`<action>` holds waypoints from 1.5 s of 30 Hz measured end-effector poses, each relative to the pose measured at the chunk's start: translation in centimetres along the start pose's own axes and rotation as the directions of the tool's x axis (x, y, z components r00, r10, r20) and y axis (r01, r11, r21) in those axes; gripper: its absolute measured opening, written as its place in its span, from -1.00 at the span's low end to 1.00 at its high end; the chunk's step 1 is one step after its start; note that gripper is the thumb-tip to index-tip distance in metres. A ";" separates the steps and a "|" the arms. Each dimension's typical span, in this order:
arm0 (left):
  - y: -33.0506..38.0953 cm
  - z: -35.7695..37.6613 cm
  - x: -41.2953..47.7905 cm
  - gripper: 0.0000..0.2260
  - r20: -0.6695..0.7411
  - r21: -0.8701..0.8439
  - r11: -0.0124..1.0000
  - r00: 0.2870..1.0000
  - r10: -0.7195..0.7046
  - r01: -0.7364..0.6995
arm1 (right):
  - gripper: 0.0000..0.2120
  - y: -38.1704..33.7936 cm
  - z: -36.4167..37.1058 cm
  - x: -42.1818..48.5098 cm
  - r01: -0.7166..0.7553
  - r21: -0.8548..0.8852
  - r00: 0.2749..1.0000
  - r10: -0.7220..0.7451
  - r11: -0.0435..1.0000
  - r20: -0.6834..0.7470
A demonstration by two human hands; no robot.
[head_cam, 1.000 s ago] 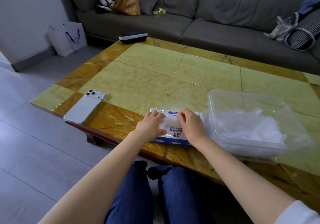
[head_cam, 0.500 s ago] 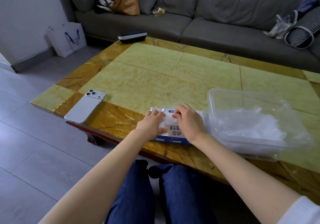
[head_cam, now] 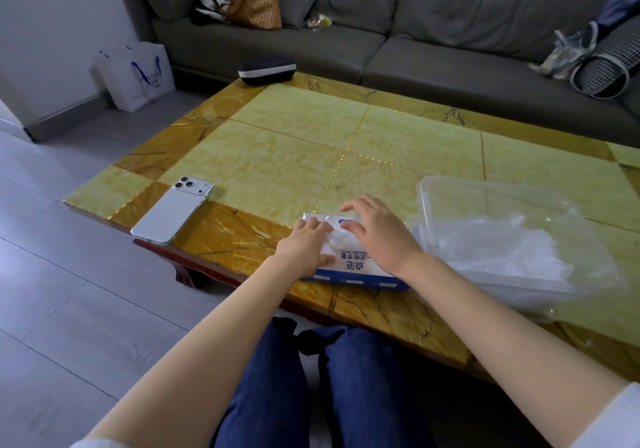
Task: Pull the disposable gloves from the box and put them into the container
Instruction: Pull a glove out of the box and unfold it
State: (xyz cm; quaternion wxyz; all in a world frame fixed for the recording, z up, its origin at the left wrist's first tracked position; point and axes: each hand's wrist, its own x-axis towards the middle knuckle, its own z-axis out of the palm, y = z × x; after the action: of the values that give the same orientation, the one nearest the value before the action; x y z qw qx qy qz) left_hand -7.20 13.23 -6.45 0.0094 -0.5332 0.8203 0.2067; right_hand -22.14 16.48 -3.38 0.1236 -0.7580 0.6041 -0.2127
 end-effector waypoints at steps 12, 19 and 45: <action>0.1 -0.1 -0.1 -0.45 0.004 -0.007 1.000 1.000 -0.001 0.002 | -0.80 -1.0 -2.3 0.6 -0.075 -0.264 0.975 0.126 0.962 0.183; -0.1 -0.3 0.0 -0.44 0.015 -0.007 1.000 1.000 0.001 -0.001 | -0.82 0.2 -5.4 0.6 -0.104 -0.171 0.994 0.101 0.980 -0.028; 11.6 -4.7 -4.4 -0.39 -0.433 -0.144 0.921 0.860 0.270 -0.361 | -0.81 -0.3 -13.4 -2.2 -0.409 0.180 0.861 0.443 0.895 -0.251</action>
State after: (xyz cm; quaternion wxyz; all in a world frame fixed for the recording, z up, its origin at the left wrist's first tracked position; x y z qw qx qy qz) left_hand -14.51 19.45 2.73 -0.2536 -0.4195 0.8528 0.1802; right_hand -28.58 19.59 8.17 0.1247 -0.5579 0.7542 -0.3231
